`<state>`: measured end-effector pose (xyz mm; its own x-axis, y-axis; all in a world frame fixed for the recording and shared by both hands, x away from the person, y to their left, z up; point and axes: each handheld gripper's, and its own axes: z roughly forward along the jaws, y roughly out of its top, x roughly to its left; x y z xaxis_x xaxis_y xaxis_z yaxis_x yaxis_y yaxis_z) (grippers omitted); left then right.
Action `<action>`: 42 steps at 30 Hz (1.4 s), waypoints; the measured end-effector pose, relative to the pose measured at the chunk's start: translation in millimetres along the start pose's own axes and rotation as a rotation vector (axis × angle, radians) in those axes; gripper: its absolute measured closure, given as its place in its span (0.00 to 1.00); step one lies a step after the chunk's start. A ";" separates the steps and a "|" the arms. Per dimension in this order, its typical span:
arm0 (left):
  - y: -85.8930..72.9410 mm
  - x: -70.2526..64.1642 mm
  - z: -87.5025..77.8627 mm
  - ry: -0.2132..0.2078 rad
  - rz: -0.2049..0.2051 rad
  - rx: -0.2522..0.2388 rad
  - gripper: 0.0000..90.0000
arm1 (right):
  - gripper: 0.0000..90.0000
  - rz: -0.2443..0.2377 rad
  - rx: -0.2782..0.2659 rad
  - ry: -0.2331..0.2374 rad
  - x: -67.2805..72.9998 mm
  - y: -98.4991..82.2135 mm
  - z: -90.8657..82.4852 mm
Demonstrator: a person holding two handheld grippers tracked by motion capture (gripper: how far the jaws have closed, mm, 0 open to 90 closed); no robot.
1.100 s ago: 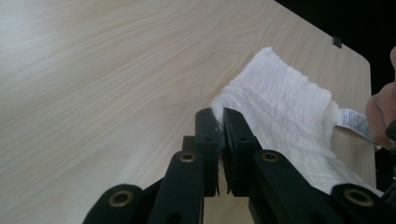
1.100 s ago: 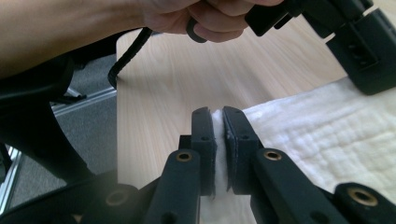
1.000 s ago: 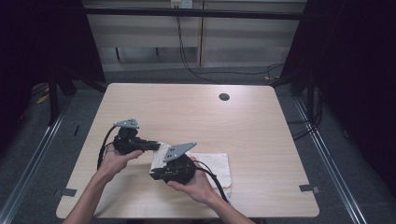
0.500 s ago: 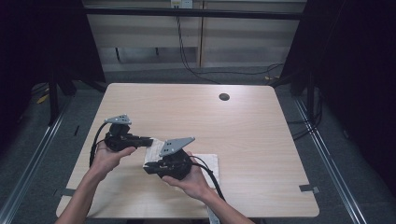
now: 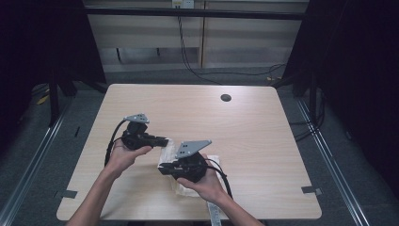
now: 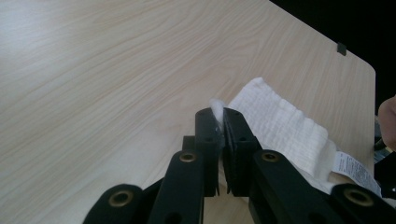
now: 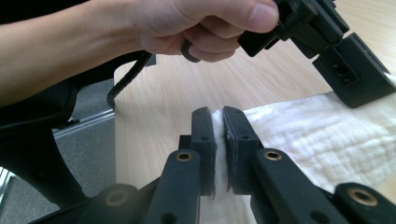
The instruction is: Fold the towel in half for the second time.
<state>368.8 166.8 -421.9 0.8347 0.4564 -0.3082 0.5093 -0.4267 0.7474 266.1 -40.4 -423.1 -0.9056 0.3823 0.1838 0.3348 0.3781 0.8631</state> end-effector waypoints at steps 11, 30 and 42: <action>10.8 -10.1 27.3 -0.022 0.011 0.034 0.95 | 0.93 0.019 -0.004 -0.053 -5.4 -13.5 -28.5; 14.5 -19.9 76.1 -0.052 -0.003 0.103 0.94 | 0.92 0.057 0.060 -0.106 -15.4 -47.0 -51.0; 7.9 -23.6 111.9 -0.079 -0.024 0.137 0.93 | 0.89 0.094 0.134 -0.152 -23.4 -76.3 -67.9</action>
<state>376.6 65.3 -474.7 0.8329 0.4075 -0.3745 0.5489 -0.5215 0.6533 244.0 -135.4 -461.3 -0.8224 0.5403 0.1784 0.4564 0.4393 0.7737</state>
